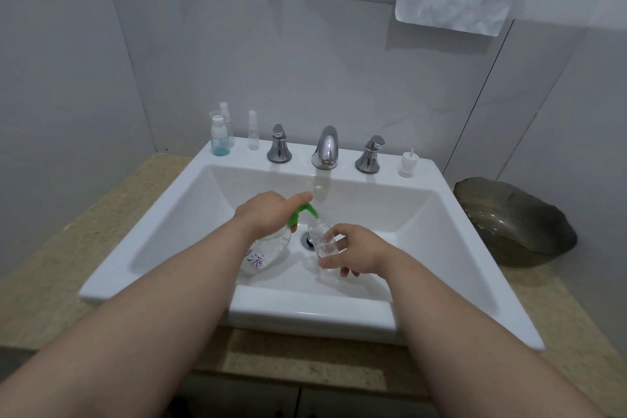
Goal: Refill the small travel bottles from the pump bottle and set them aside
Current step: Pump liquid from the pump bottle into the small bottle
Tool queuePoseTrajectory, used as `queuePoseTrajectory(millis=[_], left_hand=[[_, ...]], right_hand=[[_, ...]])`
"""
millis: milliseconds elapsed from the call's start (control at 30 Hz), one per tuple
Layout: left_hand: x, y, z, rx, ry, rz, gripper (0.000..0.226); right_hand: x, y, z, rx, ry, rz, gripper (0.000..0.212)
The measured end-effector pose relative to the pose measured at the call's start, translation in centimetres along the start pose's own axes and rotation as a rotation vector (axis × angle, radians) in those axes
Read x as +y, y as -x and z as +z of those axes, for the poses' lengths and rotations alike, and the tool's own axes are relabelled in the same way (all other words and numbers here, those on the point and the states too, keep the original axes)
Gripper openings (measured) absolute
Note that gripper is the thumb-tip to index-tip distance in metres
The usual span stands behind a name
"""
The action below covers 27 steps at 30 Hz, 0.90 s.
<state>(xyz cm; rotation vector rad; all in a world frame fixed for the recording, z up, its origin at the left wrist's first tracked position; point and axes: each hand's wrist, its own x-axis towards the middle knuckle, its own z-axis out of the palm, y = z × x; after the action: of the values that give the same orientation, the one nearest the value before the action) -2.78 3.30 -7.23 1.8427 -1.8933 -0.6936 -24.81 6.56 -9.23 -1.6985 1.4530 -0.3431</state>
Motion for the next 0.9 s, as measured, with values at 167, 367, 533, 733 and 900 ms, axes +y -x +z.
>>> queuePoseTrajectory(millis=[167,367,533,733,900], left_hand=[[0.14,0.02,0.0,0.002,0.005,-0.005,0.076],[0.29,-0.2,0.09,-0.006,-0.023,-0.007,0.073],[0.56,-0.32,0.2,-0.012,-0.038,-0.003,0.071],[0.46,-0.48,0.3,-0.013,-0.04,-0.001,0.068],[0.2,-0.72,0.27,-0.026,-0.06,0.009,0.061]], right_hand=[[0.03,-0.08,0.0,0.002,-0.001,0.0,0.044],[0.12,-0.08,0.05,0.002,-0.015,-0.003,0.042],[0.17,-0.1,0.12,-0.005,-0.021,-0.002,0.044],[0.05,-0.03,0.05,-0.008,-0.021,0.0,0.045],[0.02,-0.1,0.12,-0.018,-0.002,0.004,0.046]])
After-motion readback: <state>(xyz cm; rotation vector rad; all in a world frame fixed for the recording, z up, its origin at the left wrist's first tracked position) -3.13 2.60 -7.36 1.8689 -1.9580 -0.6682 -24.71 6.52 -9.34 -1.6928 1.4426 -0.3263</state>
